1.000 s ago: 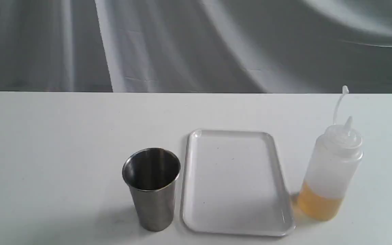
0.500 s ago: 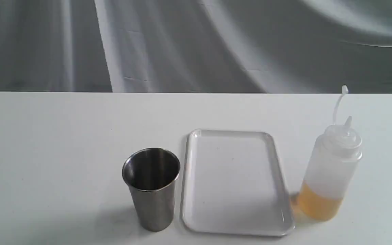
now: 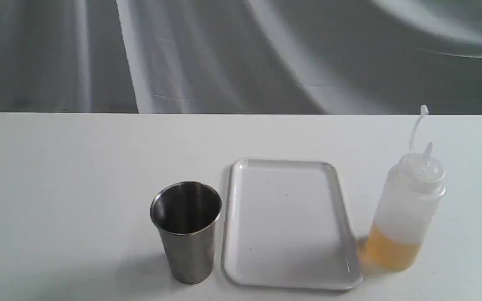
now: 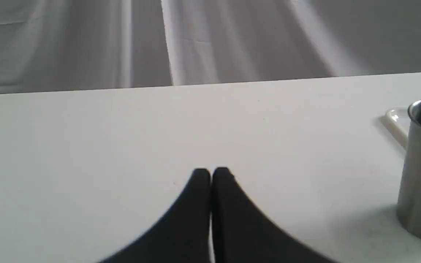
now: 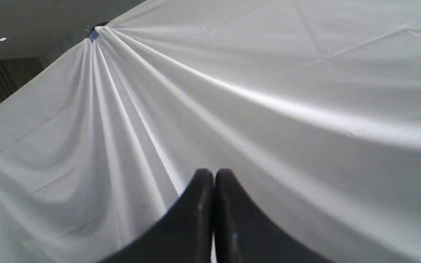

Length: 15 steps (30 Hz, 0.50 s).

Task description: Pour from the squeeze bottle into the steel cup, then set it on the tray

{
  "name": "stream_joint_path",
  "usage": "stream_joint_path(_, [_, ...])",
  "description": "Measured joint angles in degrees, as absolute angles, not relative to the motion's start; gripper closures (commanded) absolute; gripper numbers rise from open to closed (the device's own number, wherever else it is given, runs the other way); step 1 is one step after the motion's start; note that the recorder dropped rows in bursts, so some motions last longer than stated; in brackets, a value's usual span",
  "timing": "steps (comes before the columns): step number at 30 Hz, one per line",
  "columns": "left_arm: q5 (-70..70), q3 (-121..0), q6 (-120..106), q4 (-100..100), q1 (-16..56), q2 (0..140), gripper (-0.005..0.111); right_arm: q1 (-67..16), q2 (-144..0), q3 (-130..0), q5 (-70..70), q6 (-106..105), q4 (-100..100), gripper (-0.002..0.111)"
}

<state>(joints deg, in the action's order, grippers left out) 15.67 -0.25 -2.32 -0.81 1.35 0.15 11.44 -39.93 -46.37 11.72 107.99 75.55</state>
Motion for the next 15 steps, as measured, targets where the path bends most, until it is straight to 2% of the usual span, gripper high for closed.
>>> stream_joint_path(7, [15.7, -0.3, -2.3, -0.8, 1.3, 0.1, 0.107, 10.4, -43.9, -46.4, 13.7, 109.6, 80.5, 0.108])
stream_joint_path(15, [15.7, -0.3, -2.3, -0.8, 1.3, 0.1, 0.107, 3.8, -46.8, -46.4, 9.5, 109.7, 91.1, 0.108])
